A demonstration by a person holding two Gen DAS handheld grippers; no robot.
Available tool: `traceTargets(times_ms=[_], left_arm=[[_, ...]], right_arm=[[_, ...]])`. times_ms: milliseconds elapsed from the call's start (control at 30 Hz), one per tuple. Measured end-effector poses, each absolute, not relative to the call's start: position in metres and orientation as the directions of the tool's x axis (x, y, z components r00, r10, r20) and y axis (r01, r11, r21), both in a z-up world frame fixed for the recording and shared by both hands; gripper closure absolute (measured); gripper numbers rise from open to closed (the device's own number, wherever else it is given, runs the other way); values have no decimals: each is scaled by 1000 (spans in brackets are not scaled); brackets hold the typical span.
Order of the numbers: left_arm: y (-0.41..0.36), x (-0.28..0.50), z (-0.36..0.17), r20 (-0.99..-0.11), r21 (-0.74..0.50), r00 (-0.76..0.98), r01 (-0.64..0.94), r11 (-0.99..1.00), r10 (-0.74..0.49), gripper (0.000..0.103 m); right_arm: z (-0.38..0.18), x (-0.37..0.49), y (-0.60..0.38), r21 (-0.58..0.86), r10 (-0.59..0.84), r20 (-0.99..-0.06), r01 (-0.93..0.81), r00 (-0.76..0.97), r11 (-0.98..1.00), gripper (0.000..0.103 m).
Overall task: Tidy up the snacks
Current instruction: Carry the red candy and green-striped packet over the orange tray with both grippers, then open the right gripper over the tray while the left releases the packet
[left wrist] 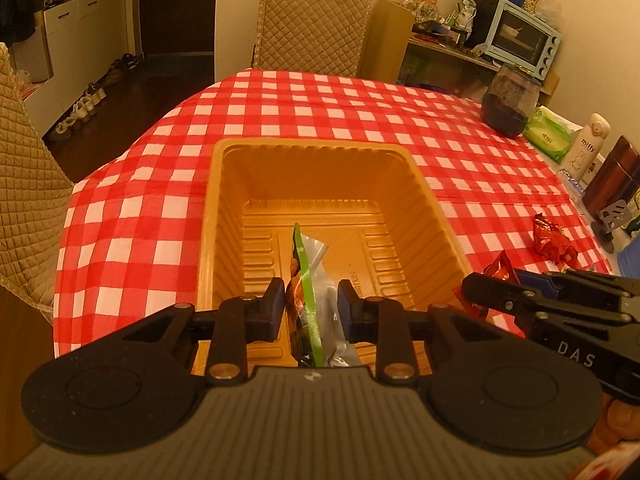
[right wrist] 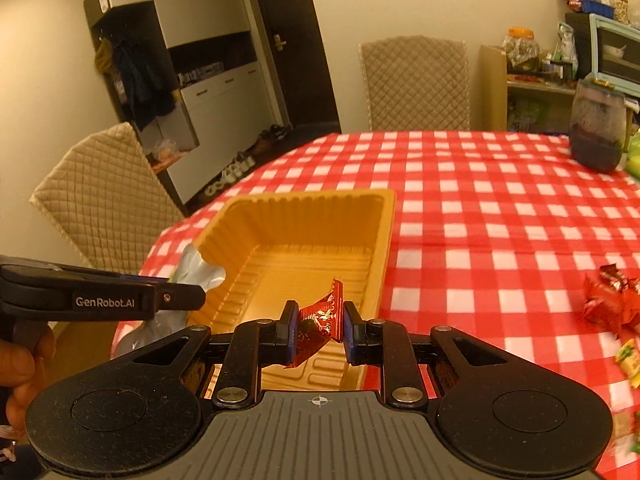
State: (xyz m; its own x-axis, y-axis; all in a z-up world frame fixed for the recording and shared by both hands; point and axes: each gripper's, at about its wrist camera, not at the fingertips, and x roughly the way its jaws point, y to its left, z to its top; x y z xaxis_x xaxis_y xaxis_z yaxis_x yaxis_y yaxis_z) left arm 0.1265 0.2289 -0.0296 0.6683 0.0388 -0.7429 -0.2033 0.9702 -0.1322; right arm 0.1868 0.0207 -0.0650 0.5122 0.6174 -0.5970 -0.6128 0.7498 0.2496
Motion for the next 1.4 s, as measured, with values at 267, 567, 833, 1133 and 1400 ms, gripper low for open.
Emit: traceTargets(times_ms=[267, 567, 833, 1133, 1400], left_arm=[[235, 129, -36, -748, -126, 661, -227, 966, 58, 77], [240, 117, -28, -733, -117, 675, -247, 962, 84, 77], [240, 107, -21, -721, -118, 686, -264, 957, 100, 71], [230, 92, -8, -704, -131, 703, -269, 954, 102, 69], [207, 73, 11, -684, -146, 724, -256, 956, 89, 65]], right_arm=[[-74, 188, 34, 249, 620, -609, -624, 494, 741, 80], [-76, 181, 41, 241, 627, -610, -641, 484, 729, 80], [-75, 181, 42, 259, 648, -603, -654, 465, 711, 66], [-56, 170, 12, 230, 611, -583, -612, 536, 756, 54], [-35, 149, -26, 225, 544, -593, -527, 594, 820, 54]])
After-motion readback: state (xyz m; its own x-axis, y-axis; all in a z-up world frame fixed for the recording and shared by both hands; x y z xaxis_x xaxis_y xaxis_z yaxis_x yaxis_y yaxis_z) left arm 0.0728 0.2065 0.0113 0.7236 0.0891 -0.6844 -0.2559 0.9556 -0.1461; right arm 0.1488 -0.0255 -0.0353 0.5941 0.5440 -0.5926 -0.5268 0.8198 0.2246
